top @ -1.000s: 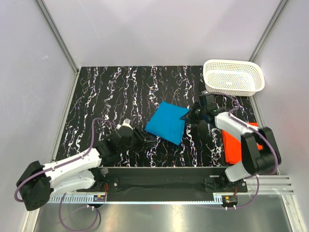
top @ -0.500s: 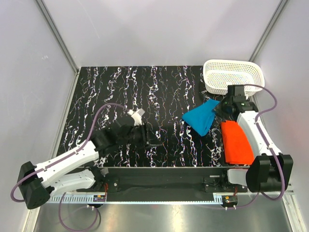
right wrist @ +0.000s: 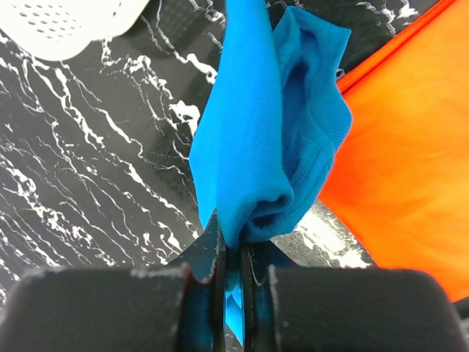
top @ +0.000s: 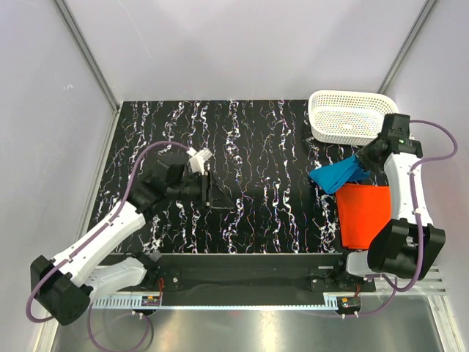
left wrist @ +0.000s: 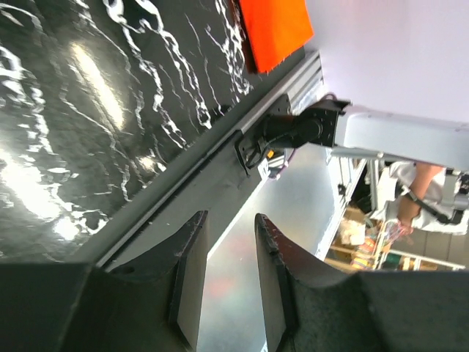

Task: Fold and stack the t-shirts
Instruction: Neatly place the folded tshirt to the corner

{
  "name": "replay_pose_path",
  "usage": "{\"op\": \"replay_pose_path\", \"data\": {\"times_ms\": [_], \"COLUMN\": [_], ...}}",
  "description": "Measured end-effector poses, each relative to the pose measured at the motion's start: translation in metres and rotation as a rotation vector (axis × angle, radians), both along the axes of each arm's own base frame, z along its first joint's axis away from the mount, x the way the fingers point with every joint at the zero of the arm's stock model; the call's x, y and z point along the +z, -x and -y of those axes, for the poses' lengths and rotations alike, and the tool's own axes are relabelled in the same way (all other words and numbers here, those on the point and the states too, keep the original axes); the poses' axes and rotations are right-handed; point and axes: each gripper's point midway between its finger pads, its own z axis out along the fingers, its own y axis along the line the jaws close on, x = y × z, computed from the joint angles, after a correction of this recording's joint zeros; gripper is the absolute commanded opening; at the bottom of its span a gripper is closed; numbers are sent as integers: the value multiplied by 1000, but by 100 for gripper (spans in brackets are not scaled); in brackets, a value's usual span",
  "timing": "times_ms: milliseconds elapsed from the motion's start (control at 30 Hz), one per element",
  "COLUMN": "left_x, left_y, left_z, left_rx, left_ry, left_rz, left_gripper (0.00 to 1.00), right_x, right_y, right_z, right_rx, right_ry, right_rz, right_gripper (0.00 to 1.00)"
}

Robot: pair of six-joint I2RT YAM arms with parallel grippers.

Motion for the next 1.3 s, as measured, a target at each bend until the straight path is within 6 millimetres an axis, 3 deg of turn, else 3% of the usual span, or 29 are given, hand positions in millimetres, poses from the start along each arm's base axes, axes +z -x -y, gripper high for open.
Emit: {"op": "replay_pose_path", "data": {"times_ms": [100,333,567,1300], "left_x": [0,-4,-12,-11], "left_y": [-8,0,-2,-2], "left_z": [-8,-5,-7,-12], "left_rx": [14,-68,-91,-118], "left_ry": [8,19,19,48], "left_rz": [-1,-22,-57,-73], "left_gripper": [35,35,35,34], "right_x": [4,22,25,21], "right_y": [3,14,21,38], "right_z": [14,42,41,63], "right_rx": [-15,-40,-8,-31], "right_ry": [-8,0,-4,17], "right_rz": [-8,-6,-25,-66], "right_gripper": [0,0,0,0]}}
